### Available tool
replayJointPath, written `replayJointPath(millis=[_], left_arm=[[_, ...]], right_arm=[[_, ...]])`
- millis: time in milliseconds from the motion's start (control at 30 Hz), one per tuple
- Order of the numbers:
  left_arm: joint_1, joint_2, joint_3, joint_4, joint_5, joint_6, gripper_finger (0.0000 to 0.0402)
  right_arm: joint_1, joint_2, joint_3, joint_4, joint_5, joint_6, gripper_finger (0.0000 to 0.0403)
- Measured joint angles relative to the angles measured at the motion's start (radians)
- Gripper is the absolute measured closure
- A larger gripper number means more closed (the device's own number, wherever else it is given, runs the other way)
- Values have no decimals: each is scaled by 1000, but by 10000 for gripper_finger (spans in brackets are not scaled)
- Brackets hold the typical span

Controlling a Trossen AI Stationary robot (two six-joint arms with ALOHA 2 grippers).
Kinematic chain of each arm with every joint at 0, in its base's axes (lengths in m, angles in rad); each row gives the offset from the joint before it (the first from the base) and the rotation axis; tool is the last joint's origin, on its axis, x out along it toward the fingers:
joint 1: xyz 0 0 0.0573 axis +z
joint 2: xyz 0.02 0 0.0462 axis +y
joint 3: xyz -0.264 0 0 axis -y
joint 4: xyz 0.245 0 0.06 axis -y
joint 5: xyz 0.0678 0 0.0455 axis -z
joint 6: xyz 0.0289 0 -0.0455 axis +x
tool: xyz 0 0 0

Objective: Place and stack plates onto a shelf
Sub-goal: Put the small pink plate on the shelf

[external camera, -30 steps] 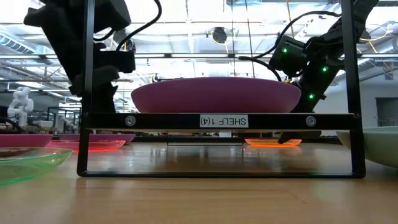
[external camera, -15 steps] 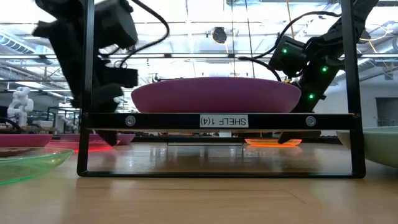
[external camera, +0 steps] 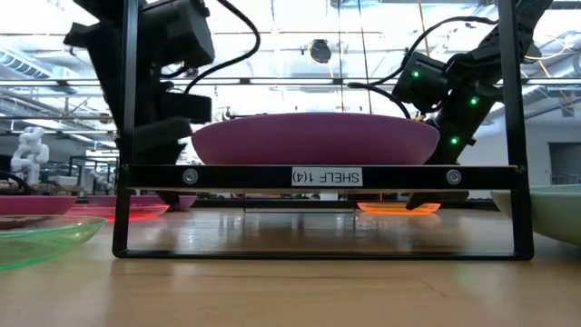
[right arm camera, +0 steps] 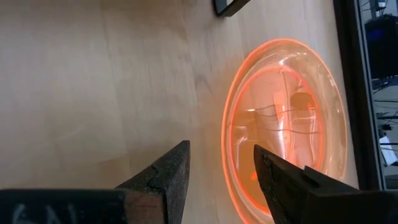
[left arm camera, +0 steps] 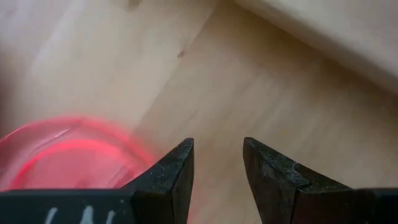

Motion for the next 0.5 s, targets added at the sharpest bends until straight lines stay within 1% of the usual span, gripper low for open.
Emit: replayJointPath(millis=[33, 300, 500], left_arm=[[-3, -2, 4, -32, -9, -11, 256], [-1, 2, 1, -119, -37, -94, 256], [-1, 3, 1, -121, -37, -120, 256]], right_arm=[[0, 0, 0, -1, 0, 0, 243], [0, 0, 0, 0, 0, 13, 243], [1, 0, 0, -3, -2, 16, 243]])
